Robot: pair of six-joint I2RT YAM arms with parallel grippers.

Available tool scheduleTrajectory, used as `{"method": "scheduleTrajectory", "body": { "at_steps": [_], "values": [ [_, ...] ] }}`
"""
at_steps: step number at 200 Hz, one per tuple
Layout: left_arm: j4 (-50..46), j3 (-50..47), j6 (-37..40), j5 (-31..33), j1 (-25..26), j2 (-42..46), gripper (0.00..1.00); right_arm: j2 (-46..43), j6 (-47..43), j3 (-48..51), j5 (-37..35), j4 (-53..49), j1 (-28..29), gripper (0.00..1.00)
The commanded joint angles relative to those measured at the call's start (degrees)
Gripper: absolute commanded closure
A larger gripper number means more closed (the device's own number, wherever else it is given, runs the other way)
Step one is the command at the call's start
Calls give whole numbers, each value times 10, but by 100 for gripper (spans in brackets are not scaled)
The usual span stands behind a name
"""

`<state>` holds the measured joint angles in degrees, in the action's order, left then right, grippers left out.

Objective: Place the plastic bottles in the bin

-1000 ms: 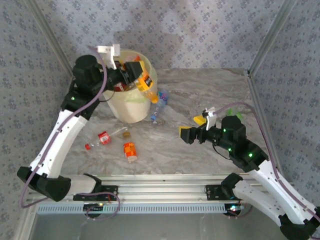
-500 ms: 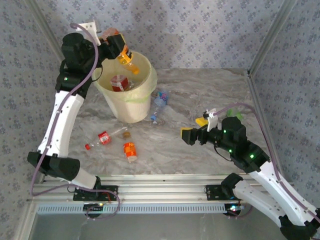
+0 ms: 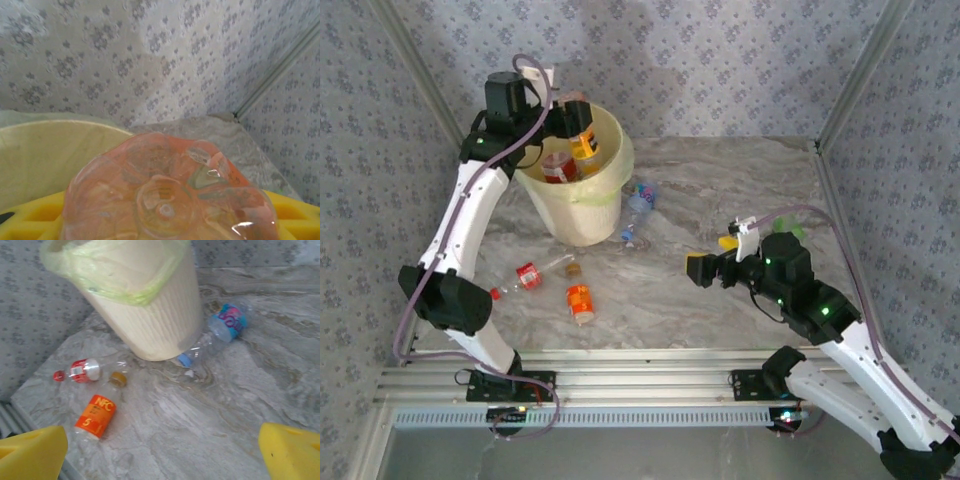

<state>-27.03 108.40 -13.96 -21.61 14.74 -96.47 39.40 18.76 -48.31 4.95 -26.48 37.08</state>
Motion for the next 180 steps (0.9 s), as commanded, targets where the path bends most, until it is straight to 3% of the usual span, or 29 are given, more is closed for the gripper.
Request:
{"method": "scheduleTrajectory", "body": {
  "at_steps": [1,134,180],
  "values": [
    [-50,7,37,-20,14,-10,38,13,18,-21,-83,-49,-3,1],
    [-23,-120,52,43,55,7,33,25,37,-15,-112,-106,-6,1],
    [-25,-125,37,49,56,15,23,30,33,-19,-116,-118,-11,1]
  ]
}}
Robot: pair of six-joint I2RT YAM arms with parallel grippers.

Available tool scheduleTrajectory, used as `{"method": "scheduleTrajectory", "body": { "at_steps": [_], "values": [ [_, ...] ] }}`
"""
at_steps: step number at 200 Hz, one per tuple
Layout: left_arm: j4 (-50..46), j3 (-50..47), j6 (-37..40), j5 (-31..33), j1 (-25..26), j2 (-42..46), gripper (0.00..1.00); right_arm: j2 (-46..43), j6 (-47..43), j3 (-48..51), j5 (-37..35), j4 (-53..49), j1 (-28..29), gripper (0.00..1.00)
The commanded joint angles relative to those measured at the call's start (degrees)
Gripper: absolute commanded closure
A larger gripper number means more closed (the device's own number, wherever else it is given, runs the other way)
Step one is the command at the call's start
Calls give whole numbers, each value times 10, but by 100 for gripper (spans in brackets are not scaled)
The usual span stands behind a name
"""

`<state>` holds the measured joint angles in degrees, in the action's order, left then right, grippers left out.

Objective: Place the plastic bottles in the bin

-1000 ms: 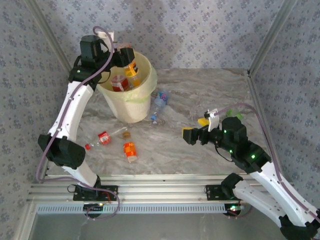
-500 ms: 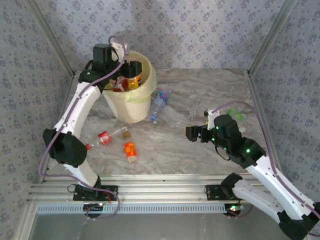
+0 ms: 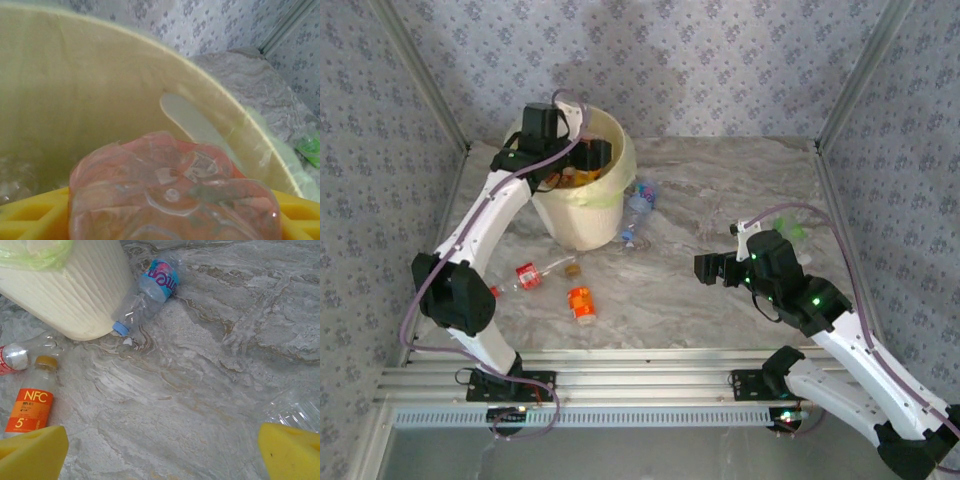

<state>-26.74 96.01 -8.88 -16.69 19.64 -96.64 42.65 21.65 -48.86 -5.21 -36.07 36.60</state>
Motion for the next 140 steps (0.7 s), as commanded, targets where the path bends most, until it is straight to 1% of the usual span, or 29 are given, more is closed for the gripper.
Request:
{"method": "scheduleTrajectory", "body": {
  "at_steps": [1,13,29,57,99,123,140],
  "values": [
    [-28,-1,-14,0,7,17,23,-3,4,-13,-15,-23,-6,1],
    [-30,9,-16,4,7,23,20,-3,4,-13,-15,-26,-8,1],
    [-28,17,-19,12,7,36,11,-4,5,-11,-15,-28,-10,1],
    [-17,24,-24,22,5,64,1,-6,9,-3,-13,-26,-14,1],
    [1,21,-32,24,6,115,0,-4,12,5,-12,-29,-25,1],
    [8,-1,-37,-15,7,149,0,-4,21,7,-17,-40,-33,1],
    [10,-29,-48,-59,9,178,0,-1,32,9,-23,-51,-42,2]
  ]
}}
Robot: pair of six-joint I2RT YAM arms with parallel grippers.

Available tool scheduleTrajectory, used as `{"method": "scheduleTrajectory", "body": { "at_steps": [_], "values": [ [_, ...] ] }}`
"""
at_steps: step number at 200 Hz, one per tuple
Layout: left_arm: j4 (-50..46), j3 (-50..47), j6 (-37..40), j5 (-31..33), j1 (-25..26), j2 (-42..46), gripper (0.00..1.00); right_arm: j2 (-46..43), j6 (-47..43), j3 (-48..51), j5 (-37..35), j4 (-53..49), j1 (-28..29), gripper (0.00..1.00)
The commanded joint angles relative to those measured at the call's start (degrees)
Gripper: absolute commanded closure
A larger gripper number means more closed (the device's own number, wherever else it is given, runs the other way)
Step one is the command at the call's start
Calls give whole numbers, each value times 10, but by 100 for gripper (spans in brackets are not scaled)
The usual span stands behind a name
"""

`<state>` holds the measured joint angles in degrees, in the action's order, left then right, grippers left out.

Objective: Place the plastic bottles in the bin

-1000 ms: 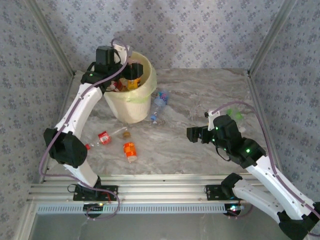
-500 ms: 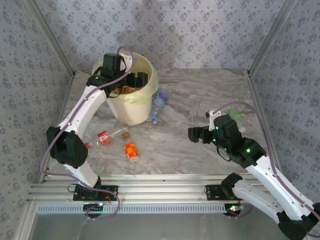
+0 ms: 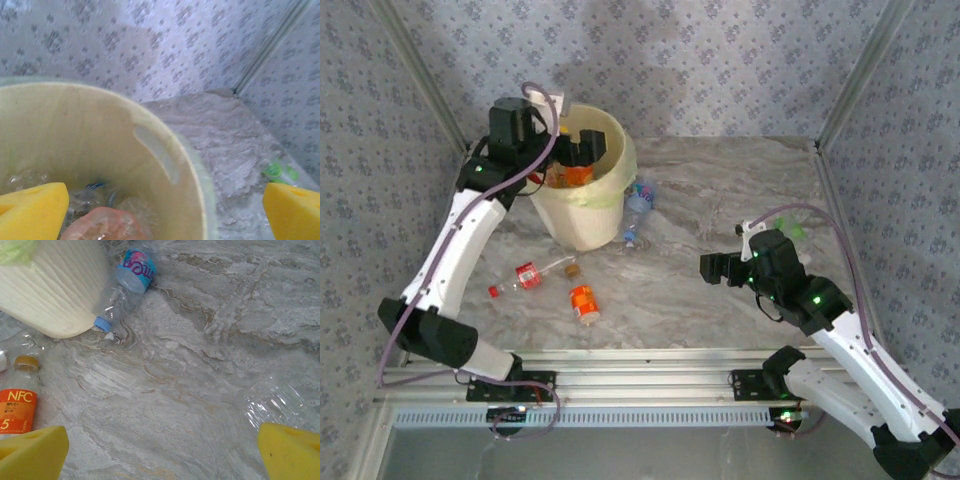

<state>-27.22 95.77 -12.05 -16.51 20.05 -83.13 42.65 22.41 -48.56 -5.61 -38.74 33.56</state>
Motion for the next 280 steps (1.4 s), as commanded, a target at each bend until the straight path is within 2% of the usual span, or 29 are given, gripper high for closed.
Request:
{"method": "scheduleTrajectory", "body": {
  "at_steps": [1,28,71,101,140,173,205,221,280],
  "values": [
    [15,-28,-18,-63,5,44,0,-1,25,6,-19,-25,-12,1],
    [37,-117,-48,-95,31,107,0,10,36,11,-24,-45,-31,1],
    [107,-277,-101,-106,112,206,0,43,48,29,7,-69,-115,0],
    [128,-347,-119,-102,170,226,1,68,41,58,35,-47,-180,0],
    [209,-431,-154,-106,207,230,0,106,41,97,45,19,-237,0],
    [263,-463,-168,-109,235,223,0,152,35,110,78,85,-291,0],
    [274,-472,-164,-107,250,210,0,190,11,112,80,118,-317,0],
    [281,-477,-162,-108,253,206,0,203,-14,115,69,141,-320,0],
    [296,-488,-159,-118,256,199,0,199,-31,121,133,143,-308,0]
  ]
}}
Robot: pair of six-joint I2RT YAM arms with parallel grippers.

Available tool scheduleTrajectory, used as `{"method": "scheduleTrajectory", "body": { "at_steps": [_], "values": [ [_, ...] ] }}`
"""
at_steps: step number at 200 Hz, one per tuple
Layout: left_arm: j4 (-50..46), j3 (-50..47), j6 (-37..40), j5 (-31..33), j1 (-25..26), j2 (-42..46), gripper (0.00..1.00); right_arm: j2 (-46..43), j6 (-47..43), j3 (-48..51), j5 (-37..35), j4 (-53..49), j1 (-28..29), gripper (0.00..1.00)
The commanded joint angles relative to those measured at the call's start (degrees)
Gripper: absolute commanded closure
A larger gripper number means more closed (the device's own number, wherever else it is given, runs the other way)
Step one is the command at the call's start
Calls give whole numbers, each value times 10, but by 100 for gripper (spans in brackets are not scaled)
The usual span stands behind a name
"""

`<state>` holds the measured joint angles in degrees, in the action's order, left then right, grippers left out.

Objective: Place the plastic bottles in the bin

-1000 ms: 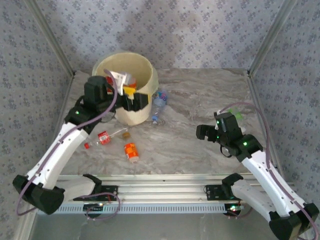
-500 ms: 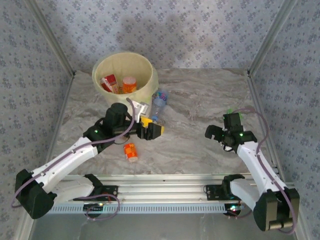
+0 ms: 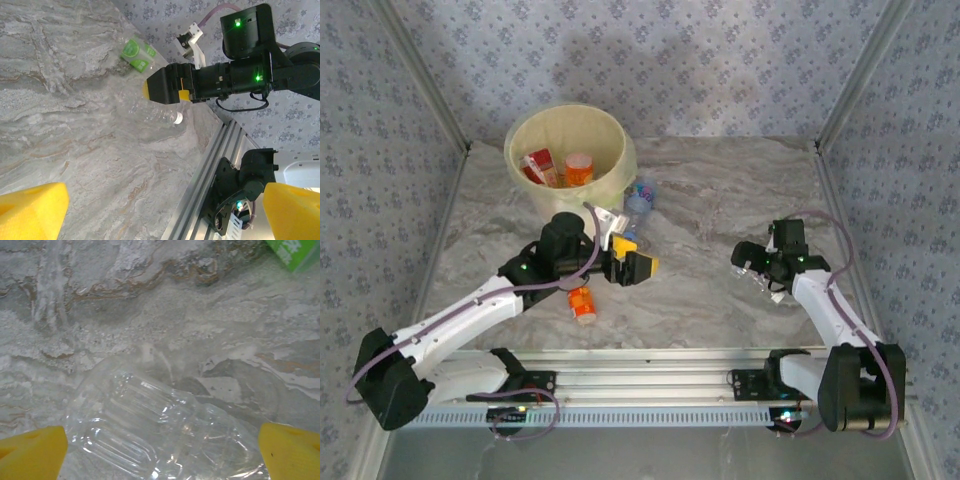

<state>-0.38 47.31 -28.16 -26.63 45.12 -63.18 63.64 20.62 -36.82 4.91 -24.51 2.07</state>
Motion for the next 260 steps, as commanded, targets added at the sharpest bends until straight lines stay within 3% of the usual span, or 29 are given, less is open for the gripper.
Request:
{"method": "scheduleTrajectory", "body": {
  "at_steps": [1,53,153,188,260],
  "values": [
    [28,-3,3,-17,5,-1,0,-10,-13,4,28,-1,8,0],
    [28,-9,3,-23,6,-1,0,6,7,-2,10,-51,54,0],
    [29,-6,2,-25,9,-9,0,70,15,-66,-119,-176,171,7],
    [24,-1,2,-25,10,-13,0,66,23,-68,-80,-156,178,8],
    [20,3,-5,-23,13,-17,0,106,34,-84,-72,-230,193,7]
  ]
}}
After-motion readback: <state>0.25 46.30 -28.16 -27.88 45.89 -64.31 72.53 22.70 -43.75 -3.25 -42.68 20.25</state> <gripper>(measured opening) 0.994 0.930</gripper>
